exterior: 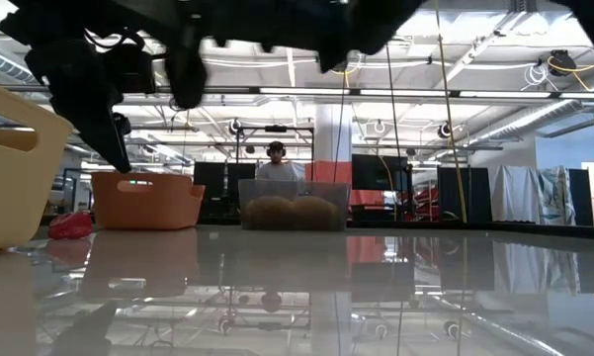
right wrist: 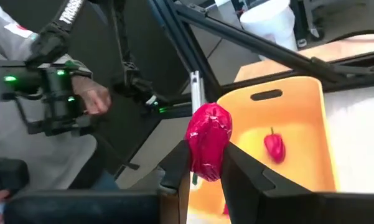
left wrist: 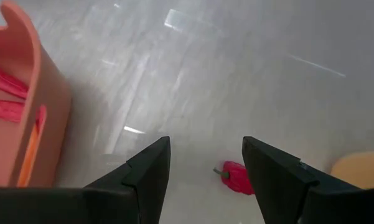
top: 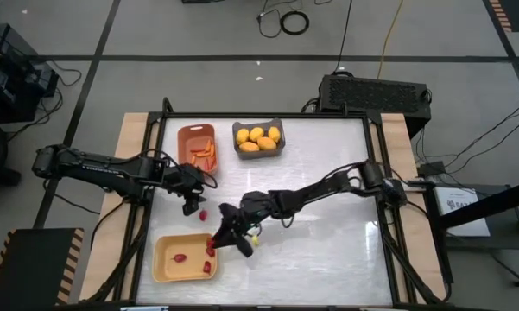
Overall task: Sort produce into baskets
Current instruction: Put the red chili pepper into the yellow bin
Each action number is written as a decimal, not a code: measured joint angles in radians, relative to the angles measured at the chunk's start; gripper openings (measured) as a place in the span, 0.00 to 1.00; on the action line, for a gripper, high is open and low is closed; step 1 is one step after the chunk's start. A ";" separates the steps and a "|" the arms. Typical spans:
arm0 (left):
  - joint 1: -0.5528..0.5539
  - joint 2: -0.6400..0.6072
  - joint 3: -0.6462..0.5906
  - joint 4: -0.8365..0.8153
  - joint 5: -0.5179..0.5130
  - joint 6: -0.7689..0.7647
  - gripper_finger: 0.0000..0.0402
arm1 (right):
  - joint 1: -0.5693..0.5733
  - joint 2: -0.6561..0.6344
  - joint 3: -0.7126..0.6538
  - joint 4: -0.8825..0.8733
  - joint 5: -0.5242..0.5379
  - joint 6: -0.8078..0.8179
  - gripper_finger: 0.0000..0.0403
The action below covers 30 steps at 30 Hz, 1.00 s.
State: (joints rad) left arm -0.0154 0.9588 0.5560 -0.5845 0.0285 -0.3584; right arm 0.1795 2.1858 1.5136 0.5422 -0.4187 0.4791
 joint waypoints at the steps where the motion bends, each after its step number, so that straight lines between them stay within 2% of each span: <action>1: 0.000 0.000 0.000 -0.002 0.005 0.000 0.52 | 0.000 0.023 0.034 -0.006 0.000 -0.009 0.18; 8: 0.000 0.000 0.000 -0.004 0.045 -0.002 0.52 | -0.005 0.149 0.203 0.000 -0.040 -0.017 0.18; 14: 0.000 0.000 0.000 -0.004 0.047 -0.023 0.52 | -0.013 0.218 0.259 -0.005 -0.104 0.090 0.19; 17: 0.000 0.000 0.000 -0.004 0.047 -0.026 0.52 | -0.017 0.223 0.262 -0.018 -0.118 0.114 0.24; 23: 0.000 0.000 0.000 -0.004 0.047 -0.030 0.52 | -0.035 0.215 0.262 -0.067 -0.142 0.092 0.41; 26: 0.000 0.000 0.000 -0.003 0.047 -0.070 0.52 | -0.050 0.210 0.262 -0.073 -0.197 0.087 0.46; 30: 0.000 0.000 0.000 -0.002 0.054 -0.138 0.52 | -0.077 0.206 0.262 -0.081 -0.300 0.126 0.49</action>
State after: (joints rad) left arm -0.0158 0.9588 0.5560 -0.5869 0.0825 -0.4959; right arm 0.1023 2.3917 1.7752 0.4614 -0.7184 0.6049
